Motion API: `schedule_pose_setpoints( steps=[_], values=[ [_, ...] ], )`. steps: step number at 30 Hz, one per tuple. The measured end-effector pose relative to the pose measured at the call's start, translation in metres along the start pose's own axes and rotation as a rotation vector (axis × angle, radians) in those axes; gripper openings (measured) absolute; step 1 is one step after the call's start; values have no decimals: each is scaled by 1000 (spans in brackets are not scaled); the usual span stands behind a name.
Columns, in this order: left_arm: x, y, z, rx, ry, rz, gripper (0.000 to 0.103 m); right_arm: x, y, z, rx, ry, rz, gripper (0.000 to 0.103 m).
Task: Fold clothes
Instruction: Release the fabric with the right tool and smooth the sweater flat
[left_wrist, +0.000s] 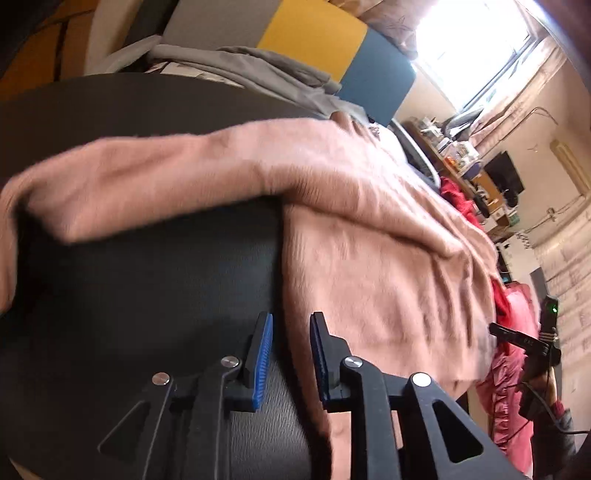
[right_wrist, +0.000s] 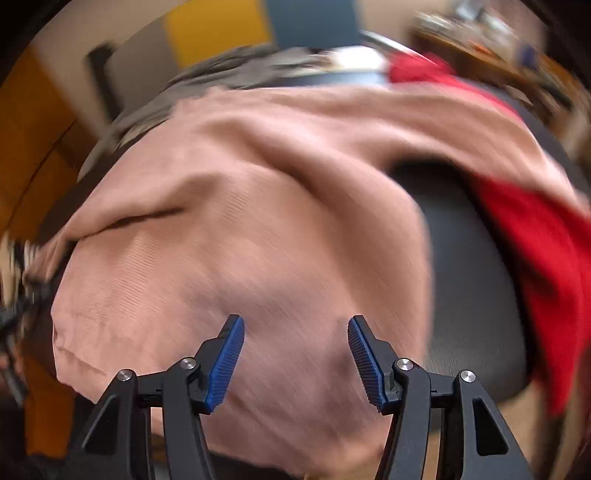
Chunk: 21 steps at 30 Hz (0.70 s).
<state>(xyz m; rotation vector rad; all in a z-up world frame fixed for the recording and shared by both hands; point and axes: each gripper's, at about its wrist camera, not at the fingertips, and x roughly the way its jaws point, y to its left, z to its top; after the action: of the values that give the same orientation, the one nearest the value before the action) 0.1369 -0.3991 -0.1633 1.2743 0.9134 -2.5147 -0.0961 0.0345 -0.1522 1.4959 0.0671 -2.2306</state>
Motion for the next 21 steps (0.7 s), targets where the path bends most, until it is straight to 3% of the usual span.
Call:
schedule_pose_setpoints(
  steps=[6,11,14,18,20,21],
  values=[
    [9,-10,-4,-12,7,-3,26,0,-1,-28,-29,-79,-67,59],
    [18,0,-1,-102,26,-37,32,9,11,-32,-117,-83,-170,62],
    [26,-3,6,-101,32,-36,34,8,8,-33,-114,-81,-162,63],
    [35,-17,12,-21,38,22,33,10,5,-31,-110,-81,-143,63],
    [38,-26,12,24,49,57,26,11,6,-29,-114,-76,-148,64],
    [39,-28,10,33,64,66,11,12,6,-28,-115,-74,-149,64]
  ],
)
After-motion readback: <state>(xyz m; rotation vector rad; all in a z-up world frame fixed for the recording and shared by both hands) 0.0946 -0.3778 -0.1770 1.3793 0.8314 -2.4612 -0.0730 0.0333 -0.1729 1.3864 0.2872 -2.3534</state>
